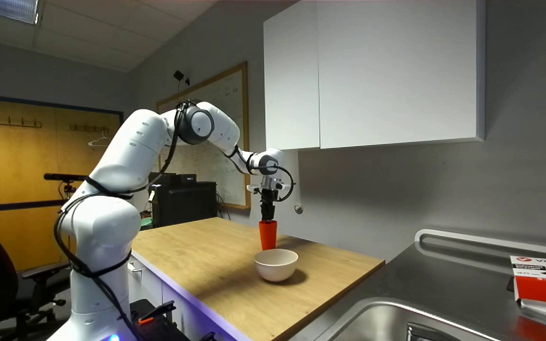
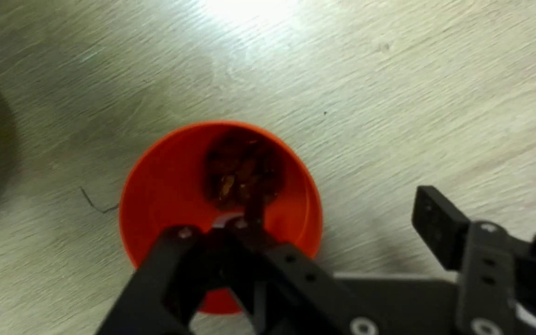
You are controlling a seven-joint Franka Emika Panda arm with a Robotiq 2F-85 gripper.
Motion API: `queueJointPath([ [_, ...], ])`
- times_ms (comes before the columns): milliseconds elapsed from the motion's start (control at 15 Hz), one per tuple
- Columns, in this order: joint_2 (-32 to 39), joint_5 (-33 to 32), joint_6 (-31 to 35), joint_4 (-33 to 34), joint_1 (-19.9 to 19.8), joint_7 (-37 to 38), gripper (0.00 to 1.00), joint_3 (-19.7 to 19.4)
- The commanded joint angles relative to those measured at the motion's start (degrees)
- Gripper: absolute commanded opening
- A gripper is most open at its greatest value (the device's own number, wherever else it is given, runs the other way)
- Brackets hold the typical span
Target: Pour the contents of the cup into the bowl
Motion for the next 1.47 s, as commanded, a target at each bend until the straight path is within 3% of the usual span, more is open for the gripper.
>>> queueJointPath([
  [0, 0.9, -1.6, -1.4, 1.0, 1.1, 2.4, 0.52, -0.2],
  [467, 0.1, -3.5, -1.1, 0.1, 1.9, 3.0, 0.00, -0.4],
  [1000, -6.4, -2.3, 2.0, -6.2, -0.5, 1.3, 0.01, -0.6],
  [1400, -17.6, 4.1, 11.7, -19.5, -5.1, -4.6, 0.01, -0.2],
])
